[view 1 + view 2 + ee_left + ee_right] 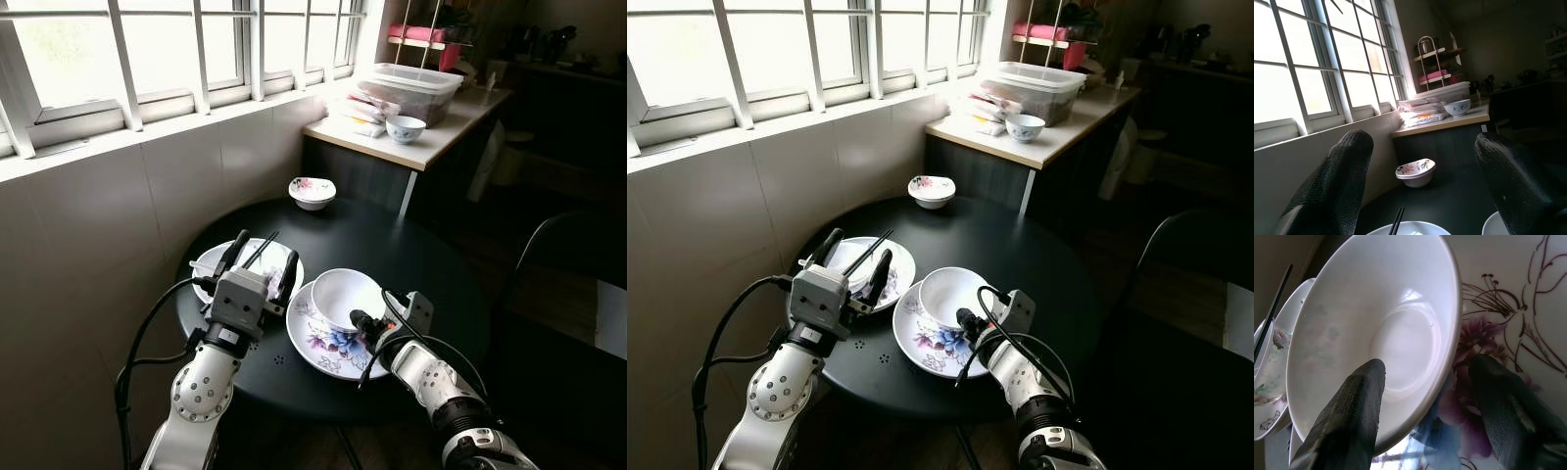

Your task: Kitchen organization

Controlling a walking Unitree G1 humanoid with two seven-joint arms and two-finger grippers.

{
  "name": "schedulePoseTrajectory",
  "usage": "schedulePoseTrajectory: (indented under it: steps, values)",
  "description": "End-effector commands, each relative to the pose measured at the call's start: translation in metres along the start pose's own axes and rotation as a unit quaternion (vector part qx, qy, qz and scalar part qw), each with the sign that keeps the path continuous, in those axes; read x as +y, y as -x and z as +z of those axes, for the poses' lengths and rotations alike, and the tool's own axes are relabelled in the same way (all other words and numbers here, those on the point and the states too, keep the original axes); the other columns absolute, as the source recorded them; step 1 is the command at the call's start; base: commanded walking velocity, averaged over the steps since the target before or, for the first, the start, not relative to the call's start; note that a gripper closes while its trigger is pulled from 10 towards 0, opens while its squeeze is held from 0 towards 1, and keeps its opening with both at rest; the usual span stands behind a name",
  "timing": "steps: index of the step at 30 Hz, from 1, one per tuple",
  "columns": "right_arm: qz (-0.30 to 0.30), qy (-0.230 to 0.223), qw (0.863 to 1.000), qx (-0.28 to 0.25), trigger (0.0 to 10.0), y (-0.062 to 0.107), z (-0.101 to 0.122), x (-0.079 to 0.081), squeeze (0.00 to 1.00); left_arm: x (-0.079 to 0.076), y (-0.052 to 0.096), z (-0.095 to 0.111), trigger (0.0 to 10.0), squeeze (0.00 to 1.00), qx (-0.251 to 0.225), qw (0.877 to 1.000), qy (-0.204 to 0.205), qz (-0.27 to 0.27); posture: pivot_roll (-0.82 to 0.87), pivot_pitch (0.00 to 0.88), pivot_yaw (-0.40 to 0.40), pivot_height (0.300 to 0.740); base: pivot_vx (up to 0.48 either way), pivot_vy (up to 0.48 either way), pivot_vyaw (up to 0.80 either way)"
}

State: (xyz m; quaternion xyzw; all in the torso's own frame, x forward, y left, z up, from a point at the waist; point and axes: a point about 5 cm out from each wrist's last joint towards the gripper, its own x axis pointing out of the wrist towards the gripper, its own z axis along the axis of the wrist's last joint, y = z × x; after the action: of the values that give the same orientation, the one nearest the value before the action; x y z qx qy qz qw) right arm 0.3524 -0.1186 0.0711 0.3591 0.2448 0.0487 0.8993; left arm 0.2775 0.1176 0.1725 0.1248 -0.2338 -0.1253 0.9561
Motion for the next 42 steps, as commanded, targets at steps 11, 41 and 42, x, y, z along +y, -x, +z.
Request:
schedulePoseTrajectory:
  steps: [11,41,42]
  values:
    - [-0.028,-0.080,0.996,-0.008,0.0,0.000,0.007,-0.009,0.00,-0.003,0.000,-0.003,10.0,0.00,0.007,1.000,-0.002,-0.008,0.07,0.000,-0.063,0.740,0.000,0.000,0.00]
    - [0.107,0.229,0.914,-0.319,0.0,0.032,0.074,0.069,0.00,0.003,0.003,-0.008,10.0,0.00,0.020,1.000,-0.003,0.007,0.06,0.000,-0.062,0.740,0.000,0.000,0.09]
    - [0.107,0.229,0.914,-0.319,0.0,0.032,0.074,0.069,0.00,0.003,0.003,-0.008,10.0,0.00,0.020,1.000,-0.003,0.007,0.06,0.000,-0.062,0.740,0.000,0.000,0.80]
